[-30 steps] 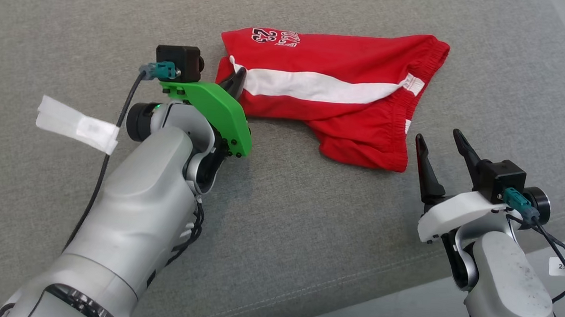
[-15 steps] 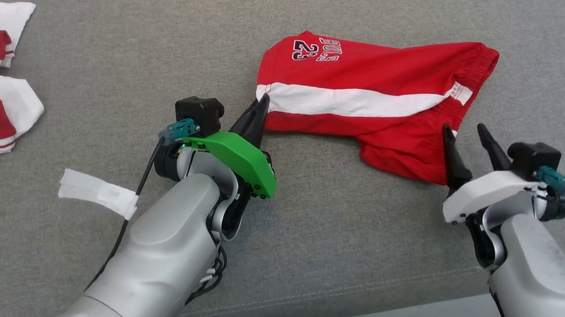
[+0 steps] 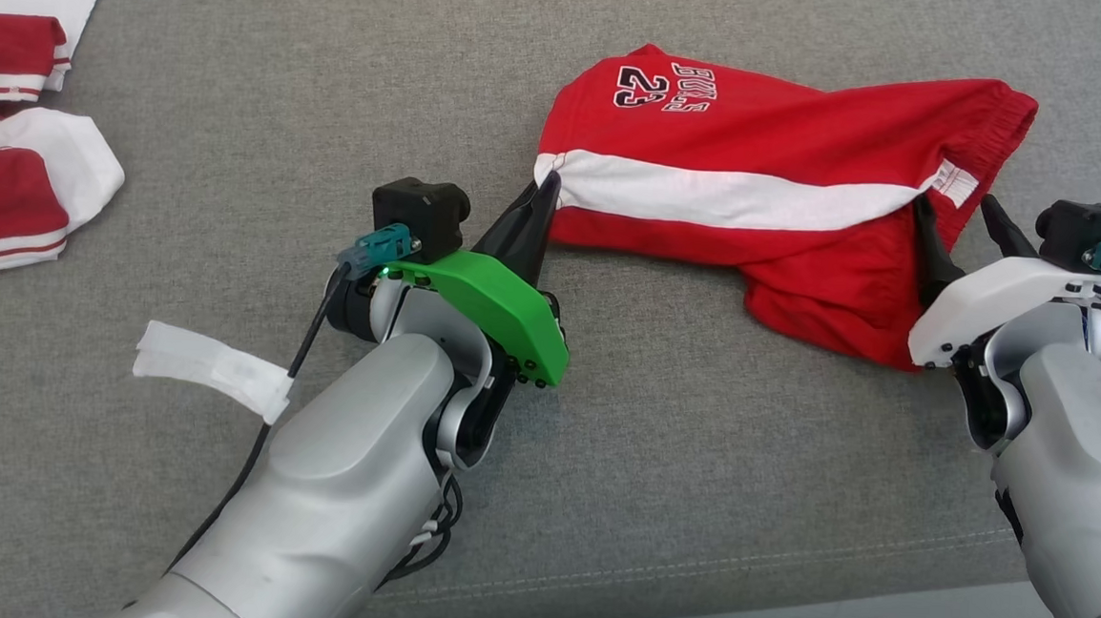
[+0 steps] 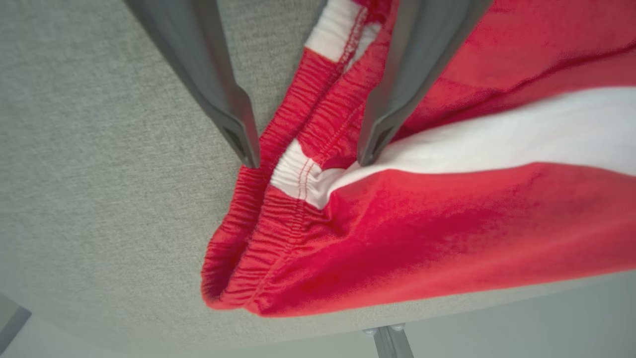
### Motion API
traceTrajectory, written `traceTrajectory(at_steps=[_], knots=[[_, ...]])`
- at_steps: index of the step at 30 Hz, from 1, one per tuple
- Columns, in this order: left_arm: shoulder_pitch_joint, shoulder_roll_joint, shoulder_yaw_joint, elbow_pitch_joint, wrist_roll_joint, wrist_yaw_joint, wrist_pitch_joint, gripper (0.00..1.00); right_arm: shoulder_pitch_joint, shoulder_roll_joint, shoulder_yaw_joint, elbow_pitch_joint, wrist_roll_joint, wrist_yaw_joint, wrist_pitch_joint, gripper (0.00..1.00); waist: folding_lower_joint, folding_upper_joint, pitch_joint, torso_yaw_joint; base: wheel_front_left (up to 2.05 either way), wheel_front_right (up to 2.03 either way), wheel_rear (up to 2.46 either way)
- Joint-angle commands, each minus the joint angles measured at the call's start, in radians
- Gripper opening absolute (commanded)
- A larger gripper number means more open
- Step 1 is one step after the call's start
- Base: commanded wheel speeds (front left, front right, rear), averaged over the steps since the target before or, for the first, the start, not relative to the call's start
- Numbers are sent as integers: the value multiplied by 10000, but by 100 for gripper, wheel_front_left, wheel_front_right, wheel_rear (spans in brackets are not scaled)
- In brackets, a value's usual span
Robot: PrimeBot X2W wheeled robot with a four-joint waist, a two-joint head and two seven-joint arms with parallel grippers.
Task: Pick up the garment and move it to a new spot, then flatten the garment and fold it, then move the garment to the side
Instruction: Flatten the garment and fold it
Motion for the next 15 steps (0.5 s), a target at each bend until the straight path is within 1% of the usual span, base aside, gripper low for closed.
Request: traceTrajectory(at_steps=[1,7,15], knots=[[-115,99,5,-75,87,94,29,0,-218,-97,164,185,136,-3,-71,100,0,-1,64,56,0,0,0],[-174,235,-24,-275,116,188,138,0,-810,-215,929,748,550,-3,-69,100,0,-1,220,107,0,0,0],[-167,305,-84,-475,138,261,221,0,-1470,-385,1998,1189,1063,-3,-158,100,0,-1,330,148,0,0,0]])
